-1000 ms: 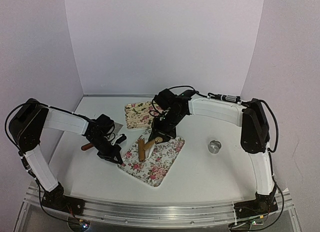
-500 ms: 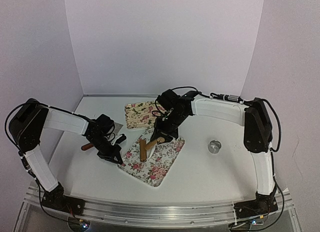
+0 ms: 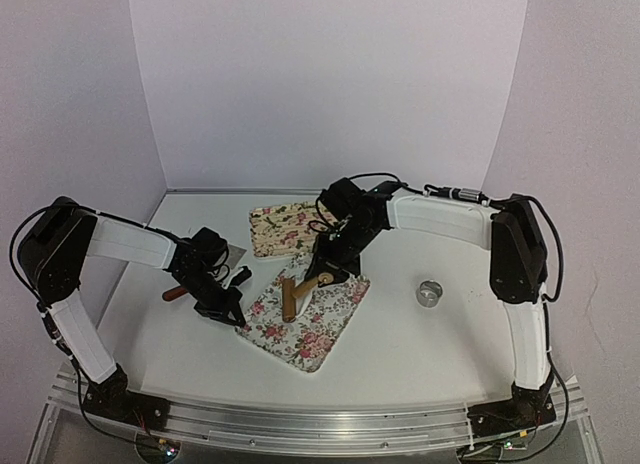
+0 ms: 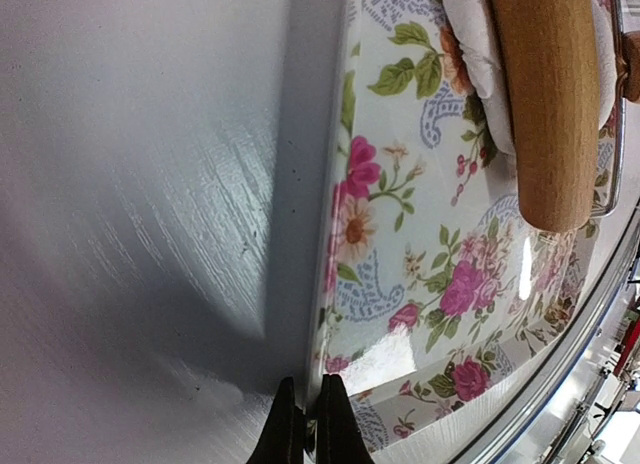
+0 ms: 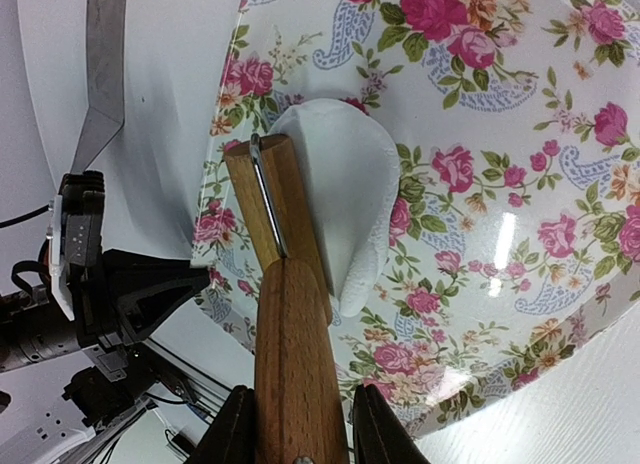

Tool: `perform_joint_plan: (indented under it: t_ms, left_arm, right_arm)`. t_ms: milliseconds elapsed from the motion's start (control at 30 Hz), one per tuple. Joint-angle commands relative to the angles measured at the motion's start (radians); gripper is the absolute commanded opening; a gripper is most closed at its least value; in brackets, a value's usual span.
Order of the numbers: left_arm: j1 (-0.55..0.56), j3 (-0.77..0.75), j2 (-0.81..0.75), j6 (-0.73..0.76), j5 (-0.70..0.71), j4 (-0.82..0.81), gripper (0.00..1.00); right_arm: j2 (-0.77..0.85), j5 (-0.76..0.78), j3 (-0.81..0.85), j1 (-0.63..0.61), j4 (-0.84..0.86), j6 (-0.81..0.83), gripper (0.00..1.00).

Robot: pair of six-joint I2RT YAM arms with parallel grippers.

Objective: Roll out the dumpling wrappers from the dough

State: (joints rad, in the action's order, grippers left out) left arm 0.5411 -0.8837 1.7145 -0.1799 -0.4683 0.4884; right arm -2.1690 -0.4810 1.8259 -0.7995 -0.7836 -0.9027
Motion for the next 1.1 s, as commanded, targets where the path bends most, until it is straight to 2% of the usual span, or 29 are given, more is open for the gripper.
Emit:
perform_joint_plan:
  t_ms: [0, 1067]
  left_arm:
    - [-0.029, -0.001, -0.033, -0.026, 0.056, 0.042, 0.0]
    - [-0.065, 0.017, -0.057, -0.035, 0.058, 0.047, 0.0]
  right_arm:
    - [-0.121, 0.376, -0.14, 0.073, -0.385, -0.024, 0.0]
    - [-0.047, 0.444, -0.324, 0.109, -0.4, -0.017, 0.0]
